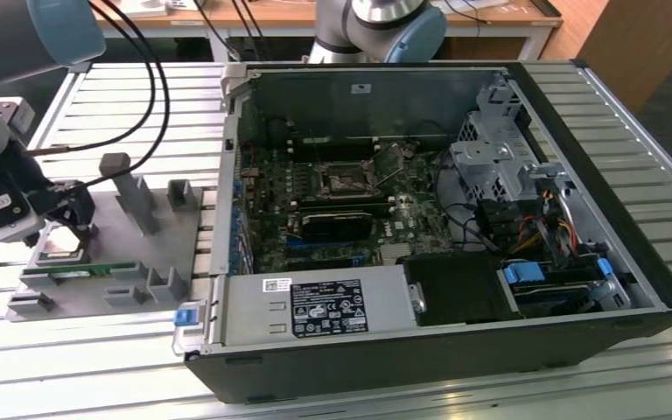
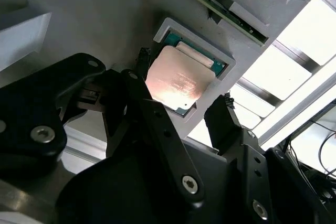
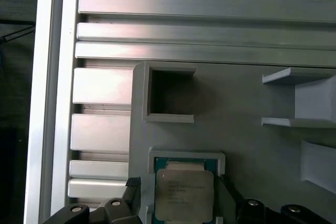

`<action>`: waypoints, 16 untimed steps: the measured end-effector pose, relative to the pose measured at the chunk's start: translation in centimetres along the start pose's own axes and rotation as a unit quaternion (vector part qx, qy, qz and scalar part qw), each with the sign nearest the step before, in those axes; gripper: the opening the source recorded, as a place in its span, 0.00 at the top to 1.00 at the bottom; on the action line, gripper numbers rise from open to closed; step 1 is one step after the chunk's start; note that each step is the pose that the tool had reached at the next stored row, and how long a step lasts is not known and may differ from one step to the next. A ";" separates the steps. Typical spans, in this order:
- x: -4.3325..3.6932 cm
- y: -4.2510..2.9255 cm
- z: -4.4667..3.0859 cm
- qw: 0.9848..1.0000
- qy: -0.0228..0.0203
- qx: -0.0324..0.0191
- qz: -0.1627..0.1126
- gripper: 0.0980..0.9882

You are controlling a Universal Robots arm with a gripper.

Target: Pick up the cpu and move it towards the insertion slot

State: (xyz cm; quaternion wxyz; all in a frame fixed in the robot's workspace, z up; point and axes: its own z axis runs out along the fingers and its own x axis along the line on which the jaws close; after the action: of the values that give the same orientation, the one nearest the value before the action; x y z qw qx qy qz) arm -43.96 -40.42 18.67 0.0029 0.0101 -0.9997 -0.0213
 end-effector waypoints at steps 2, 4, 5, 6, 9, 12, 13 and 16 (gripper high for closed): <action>0.00 -0.01 0.17 1.000 0.000 0.000 0.000 0.33; 0.00 -0.02 0.37 1.000 0.000 0.000 0.000 0.33; 0.00 -0.02 0.44 1.000 0.000 0.000 0.000 0.33; 0.01 -0.02 0.50 1.000 0.000 0.000 0.000 0.33; 0.00 -0.03 0.54 1.000 0.000 0.000 0.003 0.33; -0.02 -0.03 0.59 1.000 0.000 0.000 0.006 0.33; -0.03 -0.03 0.59 1.000 0.000 0.000 0.006 0.33; -0.03 -0.03 0.59 1.000 0.000 0.000 0.006 0.43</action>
State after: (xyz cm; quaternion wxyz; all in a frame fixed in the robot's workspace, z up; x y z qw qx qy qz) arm -43.93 -40.42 18.08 0.0030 0.0042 -0.9998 -0.0215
